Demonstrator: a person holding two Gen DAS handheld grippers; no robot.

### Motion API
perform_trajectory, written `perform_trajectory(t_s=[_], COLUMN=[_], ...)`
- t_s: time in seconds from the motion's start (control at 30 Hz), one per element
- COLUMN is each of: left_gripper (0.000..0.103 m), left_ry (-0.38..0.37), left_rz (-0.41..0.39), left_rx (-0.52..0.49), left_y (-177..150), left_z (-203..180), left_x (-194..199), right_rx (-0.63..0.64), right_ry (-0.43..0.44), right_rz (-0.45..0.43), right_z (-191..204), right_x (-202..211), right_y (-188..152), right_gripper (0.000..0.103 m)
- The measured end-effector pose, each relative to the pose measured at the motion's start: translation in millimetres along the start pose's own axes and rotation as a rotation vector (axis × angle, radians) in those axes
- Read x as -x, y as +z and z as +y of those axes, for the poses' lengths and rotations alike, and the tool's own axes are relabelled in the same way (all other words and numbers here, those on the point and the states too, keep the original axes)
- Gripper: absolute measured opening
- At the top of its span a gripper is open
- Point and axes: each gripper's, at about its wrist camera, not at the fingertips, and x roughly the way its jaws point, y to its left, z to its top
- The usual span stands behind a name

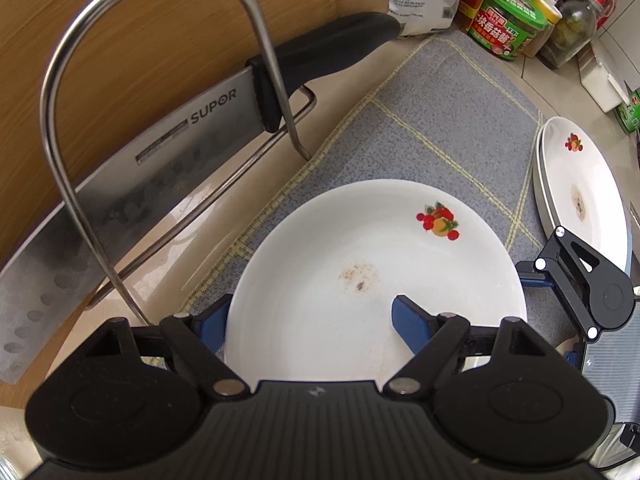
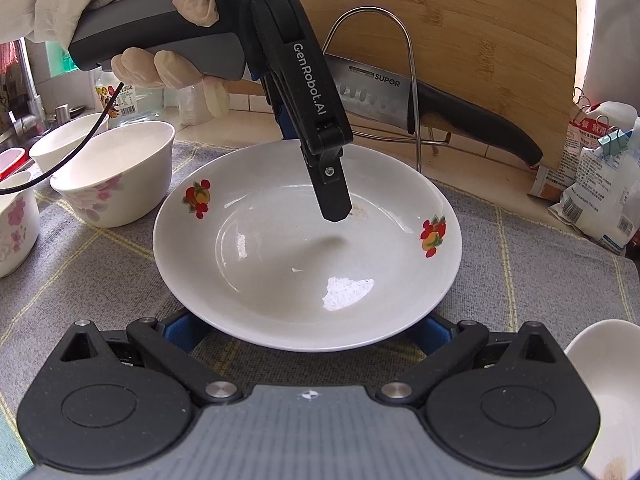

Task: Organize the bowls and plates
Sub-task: 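Lift the fruit-print plate with the left tool off the towel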

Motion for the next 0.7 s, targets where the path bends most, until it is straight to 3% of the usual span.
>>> perform_trajectory(t_s=[0.7], left_gripper=[0.083], left_ry=[-0.005], left_rz=[0.018], left_rx=[-0.012], left_y=[2.9], left_z=[-2.4], left_x=[-2.7], right_rx=[0.004], right_ry=[0.004], right_rz=[-0.026], right_z=[-1.0], right_x=[1.1], right_y=[-2.1], right_gripper=[0.103])
